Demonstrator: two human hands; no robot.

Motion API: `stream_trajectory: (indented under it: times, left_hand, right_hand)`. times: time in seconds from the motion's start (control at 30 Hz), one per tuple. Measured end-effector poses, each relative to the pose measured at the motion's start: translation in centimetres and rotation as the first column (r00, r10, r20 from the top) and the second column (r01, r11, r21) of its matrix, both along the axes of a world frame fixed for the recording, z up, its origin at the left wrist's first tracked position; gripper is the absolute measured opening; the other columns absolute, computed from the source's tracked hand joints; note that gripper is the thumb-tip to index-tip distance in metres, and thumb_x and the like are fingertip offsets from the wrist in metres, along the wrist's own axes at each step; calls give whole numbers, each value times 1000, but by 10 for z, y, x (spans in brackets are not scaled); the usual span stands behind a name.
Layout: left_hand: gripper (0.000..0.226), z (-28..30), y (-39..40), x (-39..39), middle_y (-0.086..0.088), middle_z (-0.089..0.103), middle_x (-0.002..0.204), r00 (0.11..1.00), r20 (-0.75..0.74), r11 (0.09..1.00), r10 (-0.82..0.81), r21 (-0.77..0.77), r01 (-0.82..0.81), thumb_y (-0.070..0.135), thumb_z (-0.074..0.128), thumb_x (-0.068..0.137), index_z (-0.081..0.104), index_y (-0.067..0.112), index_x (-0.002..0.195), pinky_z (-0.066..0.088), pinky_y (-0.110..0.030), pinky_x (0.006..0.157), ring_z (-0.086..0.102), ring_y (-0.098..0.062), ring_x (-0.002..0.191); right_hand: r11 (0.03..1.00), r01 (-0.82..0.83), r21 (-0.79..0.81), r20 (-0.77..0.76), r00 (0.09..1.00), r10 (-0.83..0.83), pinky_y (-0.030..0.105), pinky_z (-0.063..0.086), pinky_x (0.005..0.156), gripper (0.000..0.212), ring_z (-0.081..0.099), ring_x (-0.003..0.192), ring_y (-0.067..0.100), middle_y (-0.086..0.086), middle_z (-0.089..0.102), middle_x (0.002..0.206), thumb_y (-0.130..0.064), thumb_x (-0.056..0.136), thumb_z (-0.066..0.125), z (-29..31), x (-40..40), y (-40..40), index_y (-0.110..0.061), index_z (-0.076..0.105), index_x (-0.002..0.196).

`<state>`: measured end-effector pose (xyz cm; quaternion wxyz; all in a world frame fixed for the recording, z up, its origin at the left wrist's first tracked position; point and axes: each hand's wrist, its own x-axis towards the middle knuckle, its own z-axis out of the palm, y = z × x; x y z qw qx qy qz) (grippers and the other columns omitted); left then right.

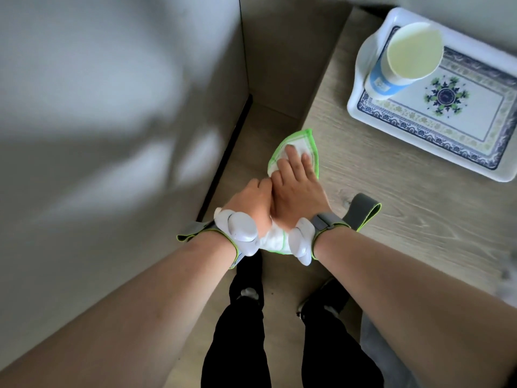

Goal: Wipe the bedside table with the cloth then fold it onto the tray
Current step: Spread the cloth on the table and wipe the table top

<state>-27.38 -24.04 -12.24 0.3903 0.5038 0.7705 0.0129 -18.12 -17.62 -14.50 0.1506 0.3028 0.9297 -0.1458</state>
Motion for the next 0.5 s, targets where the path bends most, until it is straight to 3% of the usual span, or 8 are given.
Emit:
stream_trajectory:
  times: [0.17, 0.23, 0.3, 0.37, 0.5]
  left_hand:
    - [20, -11, -17, -3, -14, 56, 101, 998, -44, 999, -33, -20, 32, 21, 49, 73, 43, 13, 90, 33, -34, 61, 56, -39, 86]
    - [20, -13, -22, -3, -9, 57, 87, 999, -35, 999, -31, 18, 31, 30, 47, 66, 38, 18, 79, 31, -32, 58, 53, -35, 74]
    - [26, -13, -28, -2, 6, 46, 64, 999, -29, 998, -33, 56, 35, 44, 38, 54, 30, 23, 66, 30, -28, 53, 45, -28, 60]
    - [30, -10, -35, -2, 12, 37, 53, 999, -24, 997, -44, 66, 45, 53, 29, 45, 27, 26, 57, 27, -24, 46, 43, -23, 51]
    - [28, -3, -49, -3, 10, 40, 52, 998, -26, 995, -60, -78, 58, 50, 29, 43, 32, 25, 54, 35, -24, 51, 46, -23, 51]
  right_hand:
    - [997, -77, -28, 26, 997, 78, 46, -8, 115, 62, 5, 143, 37, 18, 41, 138, -31, 84, 8, 2, 2, -14, -1, 47, 120]
    - [995, -94, -43, 25, 995, 95, 46, -6, 115, 54, 8, 142, 36, 17, 44, 135, -30, 88, 17, 3, 3, -16, -2, 48, 121]
    - [991, -115, -65, 22, 993, 116, 45, -4, 116, 48, 12, 141, 35, 16, 46, 132, -30, 91, 24, 4, 4, -20, -2, 49, 121]
    - [987, -140, -85, 21, 990, 142, 45, -2, 116, 45, 15, 140, 34, 14, 47, 132, -30, 93, 28, 5, 6, -25, -4, 49, 122]
    - [969, -212, -130, 33, 976, 217, 43, 1, 117, 40, 22, 138, 30, 8, 53, 128, -32, 95, 30, 10, 5, -37, -10, 52, 120]
